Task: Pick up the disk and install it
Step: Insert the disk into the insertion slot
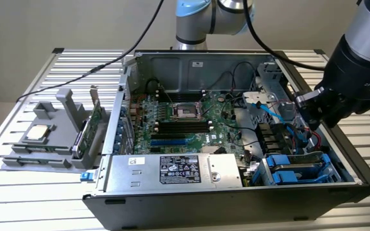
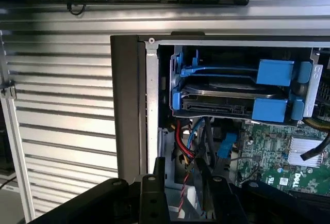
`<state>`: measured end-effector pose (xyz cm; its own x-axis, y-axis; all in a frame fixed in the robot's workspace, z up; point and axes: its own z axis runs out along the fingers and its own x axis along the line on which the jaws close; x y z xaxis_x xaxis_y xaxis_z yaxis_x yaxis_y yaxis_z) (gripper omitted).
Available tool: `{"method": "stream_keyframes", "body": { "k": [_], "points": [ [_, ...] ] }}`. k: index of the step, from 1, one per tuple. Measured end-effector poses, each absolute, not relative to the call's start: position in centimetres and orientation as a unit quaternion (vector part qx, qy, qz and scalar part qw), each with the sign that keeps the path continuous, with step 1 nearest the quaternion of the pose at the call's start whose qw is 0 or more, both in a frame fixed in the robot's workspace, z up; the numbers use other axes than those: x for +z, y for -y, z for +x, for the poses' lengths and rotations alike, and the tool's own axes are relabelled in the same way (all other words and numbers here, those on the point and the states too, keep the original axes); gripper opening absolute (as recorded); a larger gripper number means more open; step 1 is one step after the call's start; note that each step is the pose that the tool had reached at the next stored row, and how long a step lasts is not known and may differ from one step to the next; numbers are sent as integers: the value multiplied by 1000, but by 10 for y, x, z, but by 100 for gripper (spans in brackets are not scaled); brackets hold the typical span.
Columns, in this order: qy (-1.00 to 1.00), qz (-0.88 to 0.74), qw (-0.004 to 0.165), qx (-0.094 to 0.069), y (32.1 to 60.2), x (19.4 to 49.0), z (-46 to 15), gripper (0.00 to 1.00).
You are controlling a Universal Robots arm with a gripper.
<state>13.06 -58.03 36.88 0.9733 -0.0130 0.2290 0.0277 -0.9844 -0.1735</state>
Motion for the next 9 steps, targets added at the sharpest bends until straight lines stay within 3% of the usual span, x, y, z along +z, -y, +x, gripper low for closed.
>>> {"method": "stream_keyframes", "body": {
  "k": [9],
  "points": [
    [-37,-989,83,-117,580,369,126,36]
  ]
}}
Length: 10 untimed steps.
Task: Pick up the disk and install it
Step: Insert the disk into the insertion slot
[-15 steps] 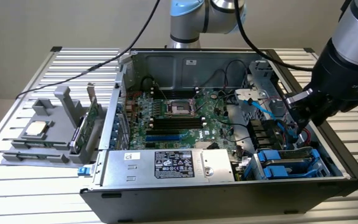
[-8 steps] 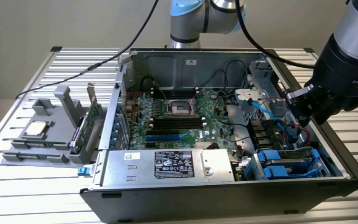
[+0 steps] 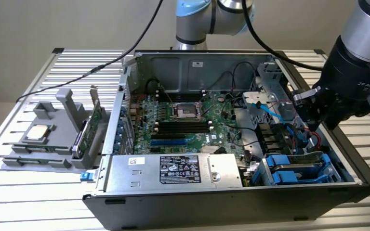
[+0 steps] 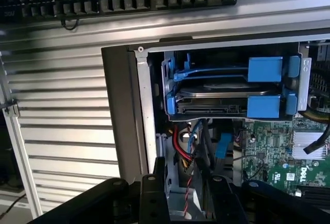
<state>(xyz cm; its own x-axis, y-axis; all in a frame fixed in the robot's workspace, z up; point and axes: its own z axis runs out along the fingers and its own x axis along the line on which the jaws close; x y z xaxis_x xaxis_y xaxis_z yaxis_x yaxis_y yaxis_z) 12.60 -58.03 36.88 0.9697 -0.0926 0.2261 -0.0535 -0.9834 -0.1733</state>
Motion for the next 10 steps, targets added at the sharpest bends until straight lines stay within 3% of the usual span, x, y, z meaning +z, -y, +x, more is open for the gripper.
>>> {"method": "stream_keyframes", "body": {
  "k": [10],
  "points": [
    [-86,-987,77,-112,580,368,124,36]
  ]
}}
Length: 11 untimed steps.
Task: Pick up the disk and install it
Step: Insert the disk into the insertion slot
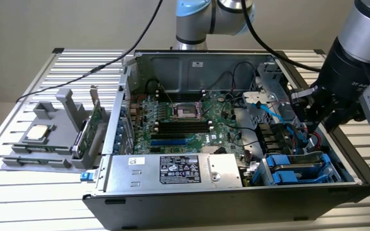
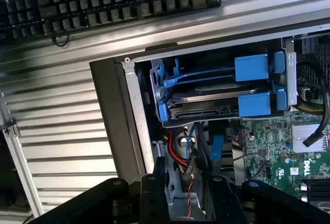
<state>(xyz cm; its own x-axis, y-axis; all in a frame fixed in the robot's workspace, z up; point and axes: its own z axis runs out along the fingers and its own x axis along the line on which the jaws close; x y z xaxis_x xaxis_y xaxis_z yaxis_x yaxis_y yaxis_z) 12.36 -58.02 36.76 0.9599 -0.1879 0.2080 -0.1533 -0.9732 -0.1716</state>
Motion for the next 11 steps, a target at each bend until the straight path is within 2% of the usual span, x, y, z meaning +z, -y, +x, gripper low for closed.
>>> {"method": "stream_keyframes", "body": {
  "k": [4,9,11],
  "points": [
    [-97,-986,76,-109,580,368,121,36],
    [-112,-987,74,-92,580,368,121,36],
    [-120,-986,76,-91,580,368,120,36]
  ]
}}
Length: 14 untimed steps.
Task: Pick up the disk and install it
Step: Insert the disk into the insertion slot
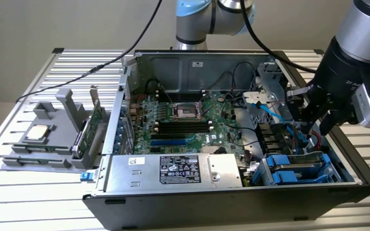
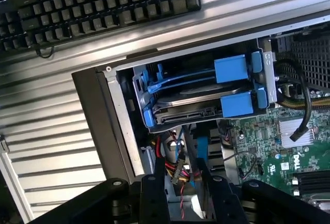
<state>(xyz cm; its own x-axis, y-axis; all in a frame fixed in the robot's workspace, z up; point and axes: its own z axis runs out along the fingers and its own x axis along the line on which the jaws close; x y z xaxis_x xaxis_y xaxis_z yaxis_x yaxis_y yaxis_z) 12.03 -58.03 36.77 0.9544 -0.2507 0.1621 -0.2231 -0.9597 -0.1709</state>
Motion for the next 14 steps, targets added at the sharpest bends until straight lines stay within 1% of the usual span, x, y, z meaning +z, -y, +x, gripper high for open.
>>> {"method": "stream_keyframes", "body": {
  "k": [5,8,10,14],
  "points": [
    [-148,-980,99,-90,580,366,120,36],
    [-166,-976,110,-90,580,365,120,36],
    [-181,-973,113,-91,580,364,120,36],
    [-216,-965,111,-95,580,359,120,36]
  ]
}}
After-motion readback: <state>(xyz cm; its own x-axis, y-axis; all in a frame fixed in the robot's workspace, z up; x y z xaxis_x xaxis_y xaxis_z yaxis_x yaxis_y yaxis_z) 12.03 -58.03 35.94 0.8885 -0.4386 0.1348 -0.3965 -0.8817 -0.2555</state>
